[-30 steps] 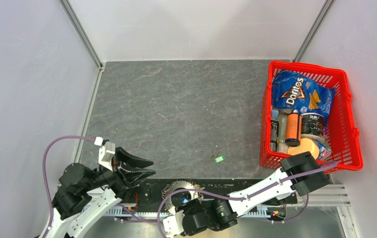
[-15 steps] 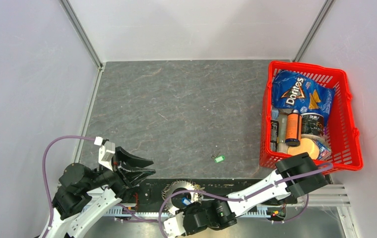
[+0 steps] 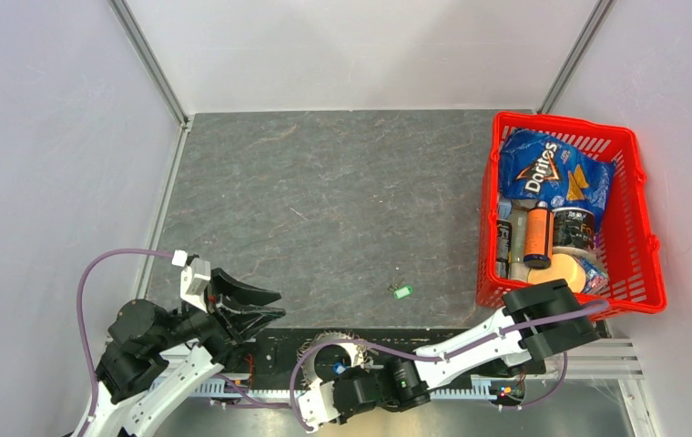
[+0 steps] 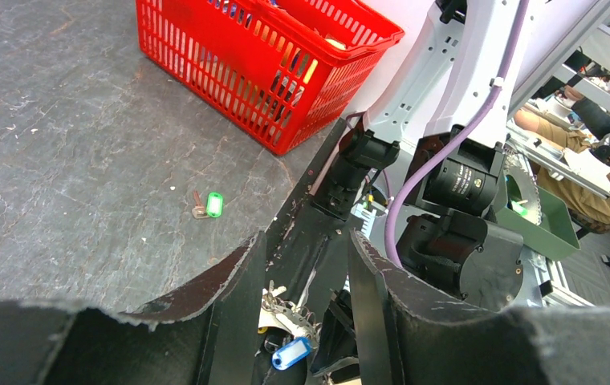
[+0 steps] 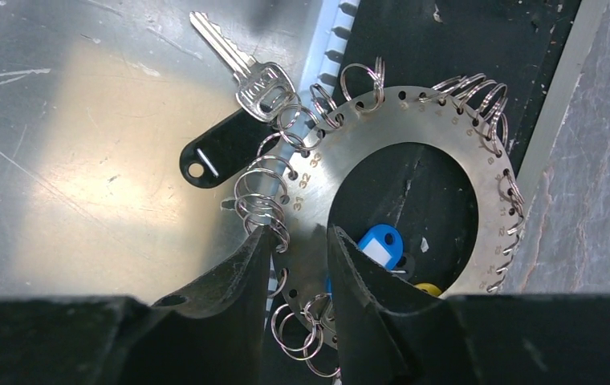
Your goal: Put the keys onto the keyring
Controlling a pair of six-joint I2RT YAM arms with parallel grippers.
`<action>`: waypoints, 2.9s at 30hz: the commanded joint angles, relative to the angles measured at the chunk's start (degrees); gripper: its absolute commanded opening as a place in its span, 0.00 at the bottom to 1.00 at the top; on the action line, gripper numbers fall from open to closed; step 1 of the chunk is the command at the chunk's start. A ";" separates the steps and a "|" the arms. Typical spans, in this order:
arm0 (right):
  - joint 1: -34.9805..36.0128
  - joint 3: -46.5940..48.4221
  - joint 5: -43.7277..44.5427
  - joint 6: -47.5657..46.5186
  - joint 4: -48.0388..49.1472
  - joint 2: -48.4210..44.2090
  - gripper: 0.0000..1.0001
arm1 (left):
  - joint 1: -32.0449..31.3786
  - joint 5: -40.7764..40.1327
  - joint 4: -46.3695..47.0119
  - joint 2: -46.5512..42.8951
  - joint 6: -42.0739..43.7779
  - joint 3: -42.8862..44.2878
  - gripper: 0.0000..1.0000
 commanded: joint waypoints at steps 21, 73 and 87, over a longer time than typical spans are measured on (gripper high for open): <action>-1.20 0.88 -5.29 1.01 2.13 2.07 0.00 | 0.04 -0.50 0.64 -1.79 0.82 -0.26 0.49; -14.82 21.72 11.24 11.84 -7.45 -26.79 0.00 | 0.04 9.12 24.72 8.93 -8.75 1.48 0.50; -15.22 38.46 2.75 19.21 -26.07 -24.25 0.00 | 0.04 15.18 32.53 15.00 -9.67 3.33 0.60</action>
